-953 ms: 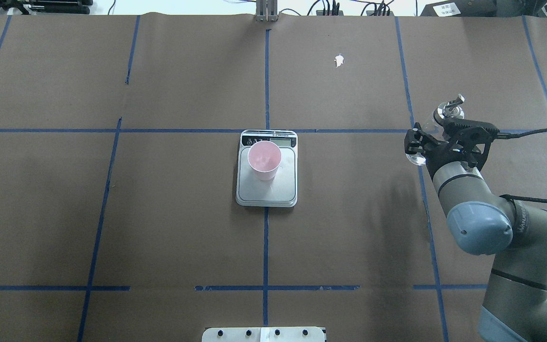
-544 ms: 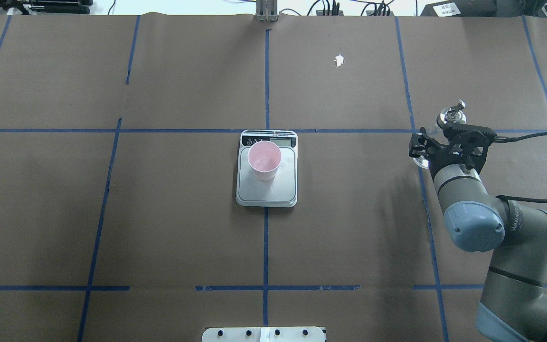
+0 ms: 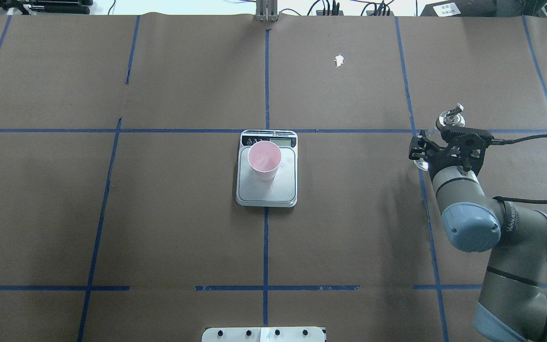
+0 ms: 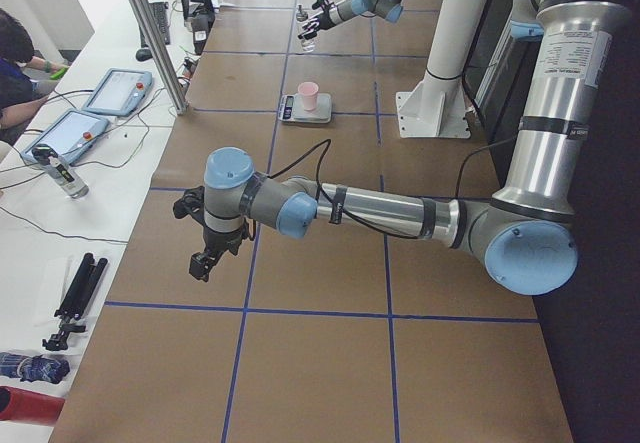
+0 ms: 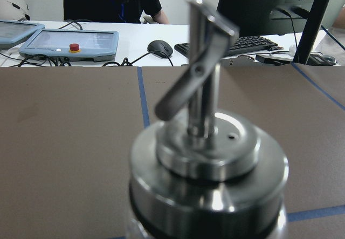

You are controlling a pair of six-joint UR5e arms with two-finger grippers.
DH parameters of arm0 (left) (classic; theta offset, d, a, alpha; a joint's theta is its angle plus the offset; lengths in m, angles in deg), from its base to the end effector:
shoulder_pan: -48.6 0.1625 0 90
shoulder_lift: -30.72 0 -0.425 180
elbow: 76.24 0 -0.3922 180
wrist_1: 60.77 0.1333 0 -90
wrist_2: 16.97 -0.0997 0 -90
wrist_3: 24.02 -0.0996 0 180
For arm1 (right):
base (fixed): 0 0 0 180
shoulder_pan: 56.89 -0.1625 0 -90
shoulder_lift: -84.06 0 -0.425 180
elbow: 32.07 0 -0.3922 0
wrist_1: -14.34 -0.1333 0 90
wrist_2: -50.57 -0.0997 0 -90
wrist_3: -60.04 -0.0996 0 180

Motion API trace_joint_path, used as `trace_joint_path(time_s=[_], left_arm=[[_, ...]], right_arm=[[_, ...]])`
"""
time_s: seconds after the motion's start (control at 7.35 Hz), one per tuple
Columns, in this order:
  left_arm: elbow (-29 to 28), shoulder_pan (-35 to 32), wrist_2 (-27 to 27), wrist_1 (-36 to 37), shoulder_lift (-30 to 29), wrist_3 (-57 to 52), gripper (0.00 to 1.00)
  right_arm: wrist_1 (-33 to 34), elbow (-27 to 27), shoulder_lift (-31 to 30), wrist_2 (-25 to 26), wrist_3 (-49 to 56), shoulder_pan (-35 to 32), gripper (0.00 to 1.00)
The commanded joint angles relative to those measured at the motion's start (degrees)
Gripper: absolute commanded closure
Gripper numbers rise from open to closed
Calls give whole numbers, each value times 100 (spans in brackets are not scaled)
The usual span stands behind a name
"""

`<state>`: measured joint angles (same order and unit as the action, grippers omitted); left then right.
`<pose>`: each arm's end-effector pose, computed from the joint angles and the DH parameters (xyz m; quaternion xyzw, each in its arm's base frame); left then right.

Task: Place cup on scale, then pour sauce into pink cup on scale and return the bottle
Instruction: 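Lower the bottle onto the table with the right gripper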

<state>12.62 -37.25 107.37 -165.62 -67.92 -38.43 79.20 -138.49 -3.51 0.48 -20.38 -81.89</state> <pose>-0.0352 -0.5802 0.5696 0.2103 0.2719 0.2076 0.9158 -0.3825 -0.3959 0.4461 0.4068 -0.2421 0.2436 0.8465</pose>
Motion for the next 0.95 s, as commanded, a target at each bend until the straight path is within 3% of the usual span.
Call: trace_joint_path(time_s=[0.0,0.82], left_arm=[[0,-2,-6,0,-6,0,0],[0,6,2,0,-6,-9,0]], right_arm=[[-9,25,12,-27,0,21,100],[-9,16,47,-27,0,179,100]])
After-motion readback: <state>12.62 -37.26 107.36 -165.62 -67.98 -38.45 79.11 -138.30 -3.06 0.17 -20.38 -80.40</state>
